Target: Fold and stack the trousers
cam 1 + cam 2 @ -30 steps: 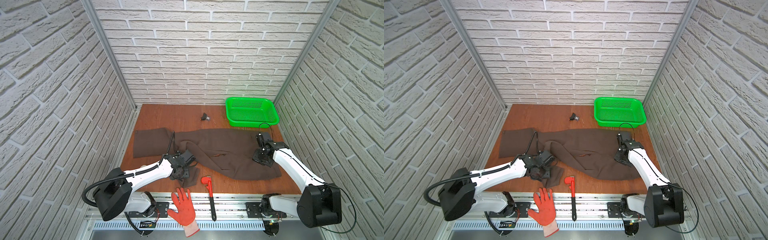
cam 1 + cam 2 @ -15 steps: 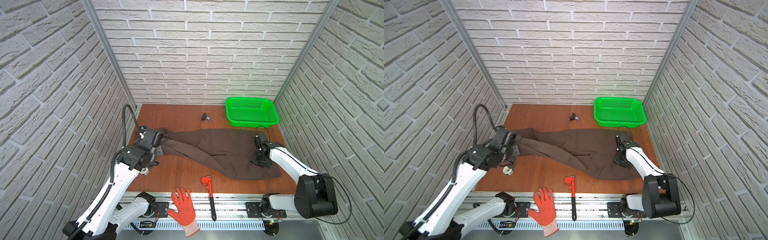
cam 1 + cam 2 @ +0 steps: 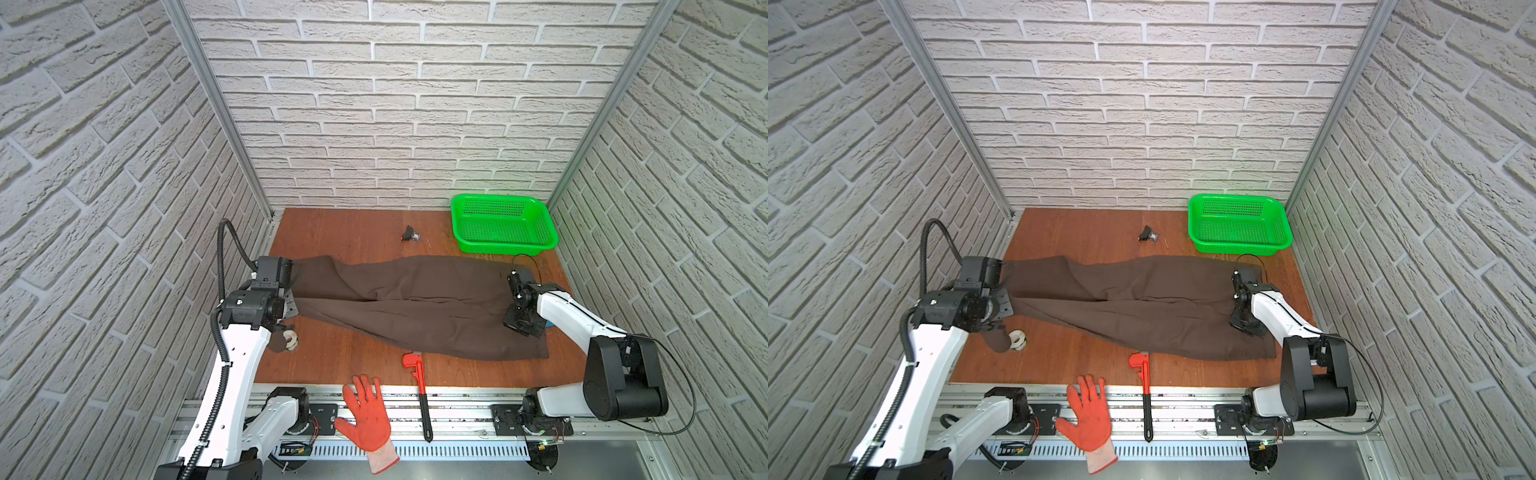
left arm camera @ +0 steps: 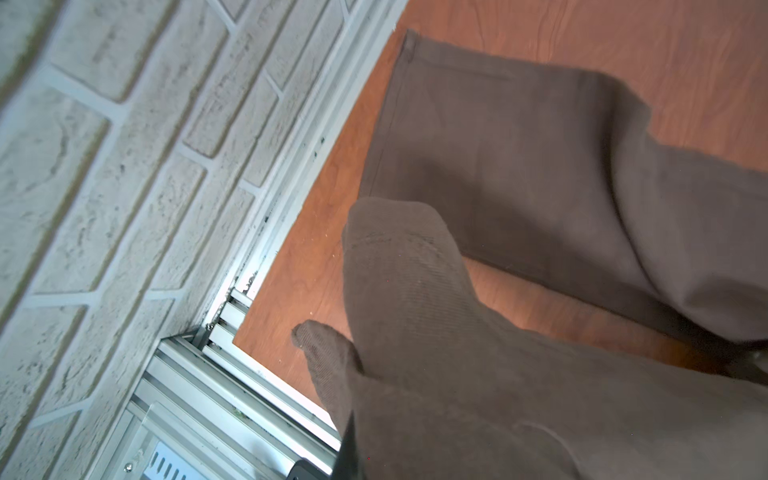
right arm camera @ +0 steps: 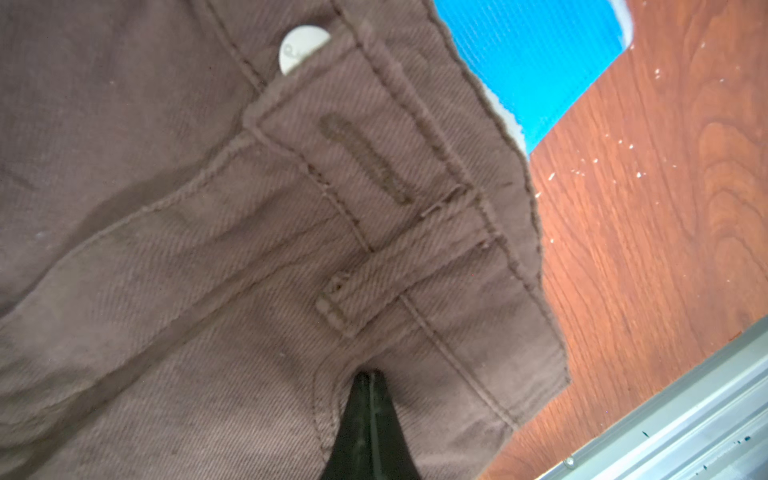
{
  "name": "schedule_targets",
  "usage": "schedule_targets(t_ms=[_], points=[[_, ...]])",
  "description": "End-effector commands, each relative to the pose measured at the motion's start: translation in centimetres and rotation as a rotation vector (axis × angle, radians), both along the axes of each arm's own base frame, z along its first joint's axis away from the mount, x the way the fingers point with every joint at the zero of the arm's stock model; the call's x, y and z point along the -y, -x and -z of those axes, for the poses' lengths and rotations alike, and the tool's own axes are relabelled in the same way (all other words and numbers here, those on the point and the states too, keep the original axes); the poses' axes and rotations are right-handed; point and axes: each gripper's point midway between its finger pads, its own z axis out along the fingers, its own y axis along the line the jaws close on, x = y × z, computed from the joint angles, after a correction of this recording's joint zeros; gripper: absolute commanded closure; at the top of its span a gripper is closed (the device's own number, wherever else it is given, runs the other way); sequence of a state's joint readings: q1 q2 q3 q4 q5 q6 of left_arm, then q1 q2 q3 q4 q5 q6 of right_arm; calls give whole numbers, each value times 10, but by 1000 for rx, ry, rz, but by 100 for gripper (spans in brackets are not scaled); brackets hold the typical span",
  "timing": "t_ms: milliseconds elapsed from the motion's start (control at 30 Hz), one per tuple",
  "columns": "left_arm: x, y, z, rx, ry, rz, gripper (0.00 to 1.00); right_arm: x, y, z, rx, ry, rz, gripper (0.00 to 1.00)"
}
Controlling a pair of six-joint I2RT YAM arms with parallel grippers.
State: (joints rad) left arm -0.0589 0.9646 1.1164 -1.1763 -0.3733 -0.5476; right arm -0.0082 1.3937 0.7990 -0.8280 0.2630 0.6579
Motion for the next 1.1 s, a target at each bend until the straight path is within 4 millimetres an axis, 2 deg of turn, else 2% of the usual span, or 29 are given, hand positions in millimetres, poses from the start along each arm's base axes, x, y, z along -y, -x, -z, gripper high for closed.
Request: schedule_targets(t_ms=[0, 133, 200, 300, 400, 433, 567, 800, 1067], points=[[2, -7, 0, 21, 10, 26, 99, -1, 1, -28, 62, -12, 12, 92], [3, -8, 2, 11, 13, 33, 92, -8, 18, -66, 160, -59, 40, 70], [3, -9, 5, 3, 15, 30, 91, -10, 31, -74, 176, -76, 71, 61], [6, -11, 10, -4, 31, 30, 90, -9, 51, -72, 183, -85, 124, 51], [7, -13, 13, -4, 40, 31, 90, -4, 62, -62, 184, -77, 179, 45], [7, -14, 14, -7, 42, 32, 90, -4, 61, -64, 195, -81, 188, 43], [7, -17, 14, -6, 39, 33, 89, -7, 64, -59, 179, -121, 229, 39], [7, -27, 16, 1, 42, 37, 90, -34, 77, -18, 90, -286, 321, 40], [6, -39, 17, 9, 46, 45, 91, -34, 80, 2, 68, -287, 375, 45]])
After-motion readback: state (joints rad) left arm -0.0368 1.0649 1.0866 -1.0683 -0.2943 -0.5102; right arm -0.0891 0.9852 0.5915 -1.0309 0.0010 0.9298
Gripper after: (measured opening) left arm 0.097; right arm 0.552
